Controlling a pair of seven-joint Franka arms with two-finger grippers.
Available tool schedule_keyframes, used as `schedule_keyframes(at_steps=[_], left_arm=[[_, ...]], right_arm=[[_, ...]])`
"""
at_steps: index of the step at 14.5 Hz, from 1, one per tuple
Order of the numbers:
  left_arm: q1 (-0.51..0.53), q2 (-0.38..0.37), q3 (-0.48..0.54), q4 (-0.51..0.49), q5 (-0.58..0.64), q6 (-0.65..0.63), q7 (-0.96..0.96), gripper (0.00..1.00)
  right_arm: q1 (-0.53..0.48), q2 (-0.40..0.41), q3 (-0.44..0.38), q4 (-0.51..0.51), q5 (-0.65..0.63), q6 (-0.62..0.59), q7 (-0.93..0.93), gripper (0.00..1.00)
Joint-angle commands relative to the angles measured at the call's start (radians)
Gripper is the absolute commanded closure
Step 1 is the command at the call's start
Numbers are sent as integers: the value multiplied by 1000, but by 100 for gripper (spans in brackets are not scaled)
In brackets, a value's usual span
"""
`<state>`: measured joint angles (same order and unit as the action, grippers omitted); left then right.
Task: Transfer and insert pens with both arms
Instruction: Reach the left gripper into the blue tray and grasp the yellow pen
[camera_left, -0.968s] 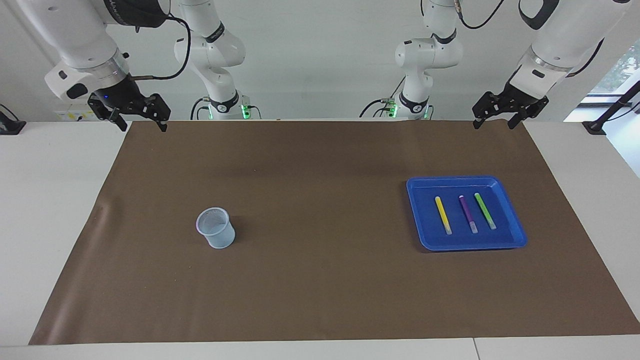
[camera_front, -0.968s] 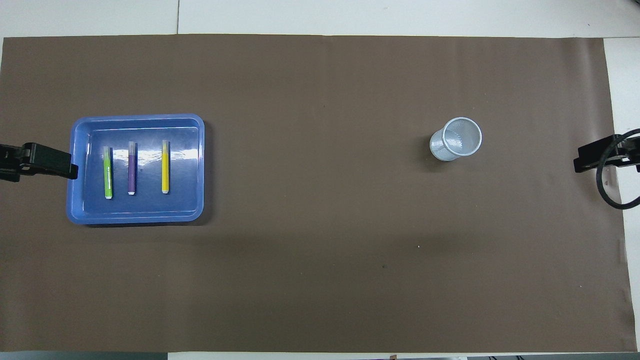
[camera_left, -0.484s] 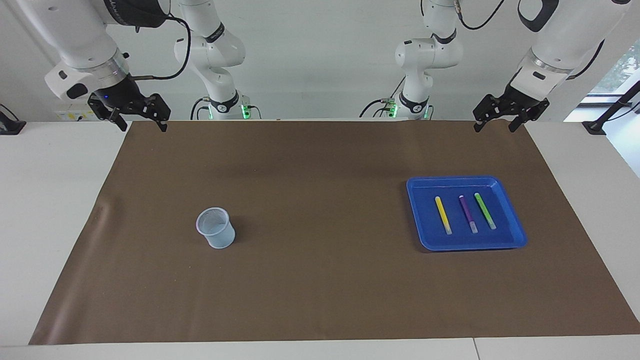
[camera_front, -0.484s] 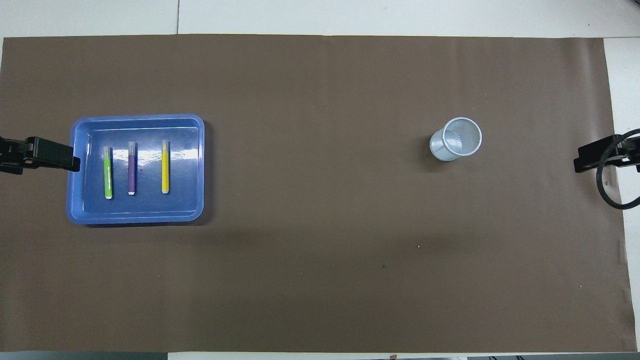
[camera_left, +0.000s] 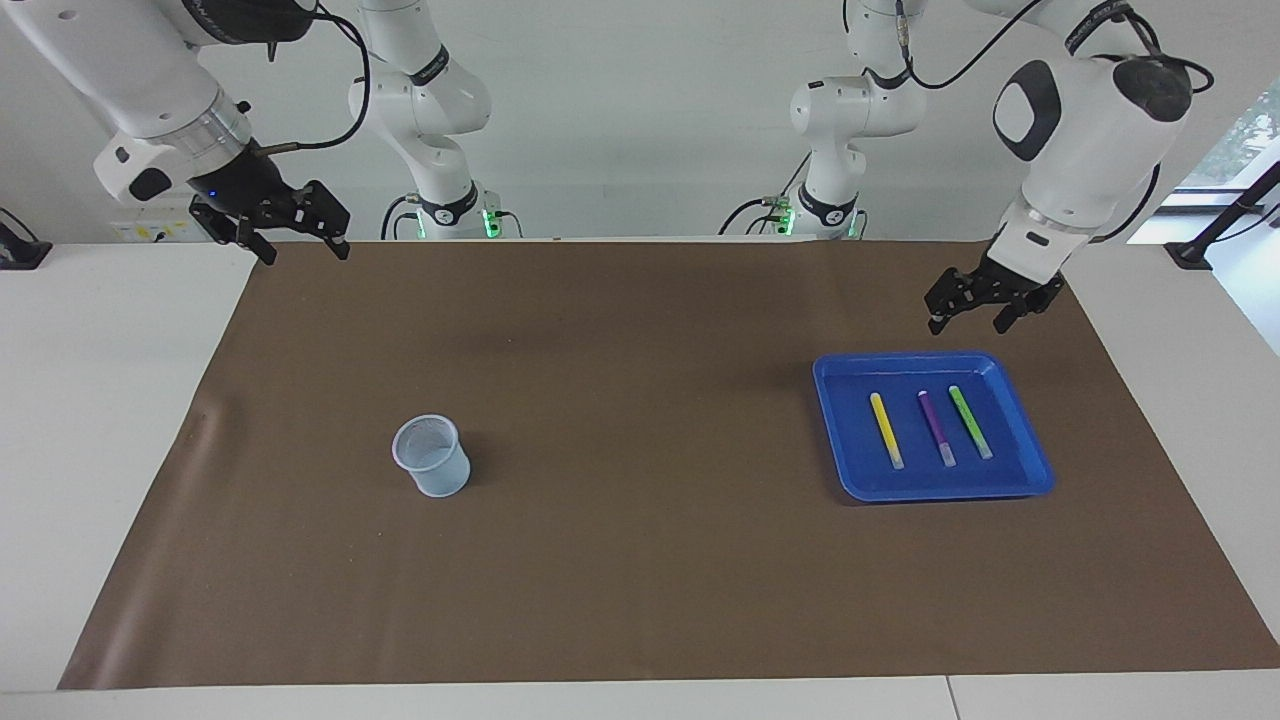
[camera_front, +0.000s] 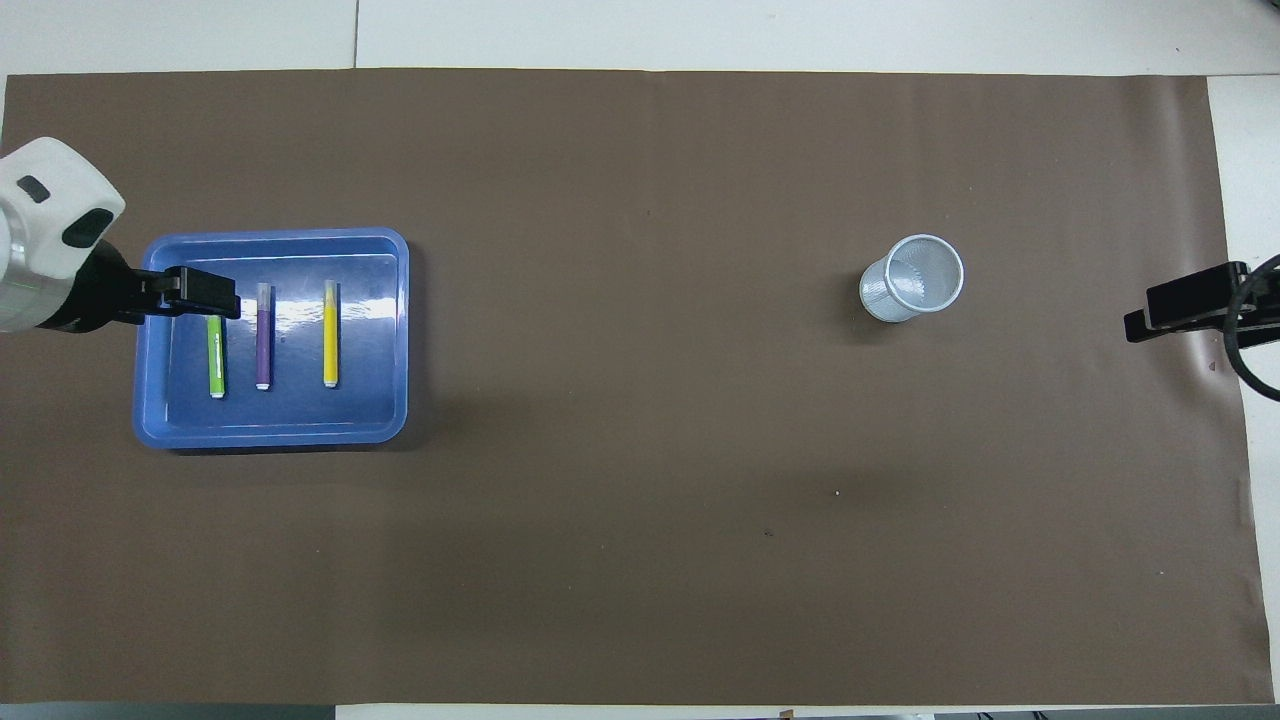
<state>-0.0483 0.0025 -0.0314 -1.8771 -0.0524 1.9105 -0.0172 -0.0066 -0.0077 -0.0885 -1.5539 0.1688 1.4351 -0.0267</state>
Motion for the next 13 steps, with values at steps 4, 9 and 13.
schedule_keyframes(at_steps=[4, 9, 13], left_arm=[[-47, 172, 13, -46, 11, 240, 5, 2], [-48, 232, 11, -163, 45, 418, 8, 6], [-61, 263, 13, -191, 45, 432, 10, 12]], right_arm=[[16, -23, 12, -32, 66, -1, -9, 0], [31, -41, 13, -71, 72, -4, -19, 0], [22, -78, 13, -153, 181, 28, -13, 0]])
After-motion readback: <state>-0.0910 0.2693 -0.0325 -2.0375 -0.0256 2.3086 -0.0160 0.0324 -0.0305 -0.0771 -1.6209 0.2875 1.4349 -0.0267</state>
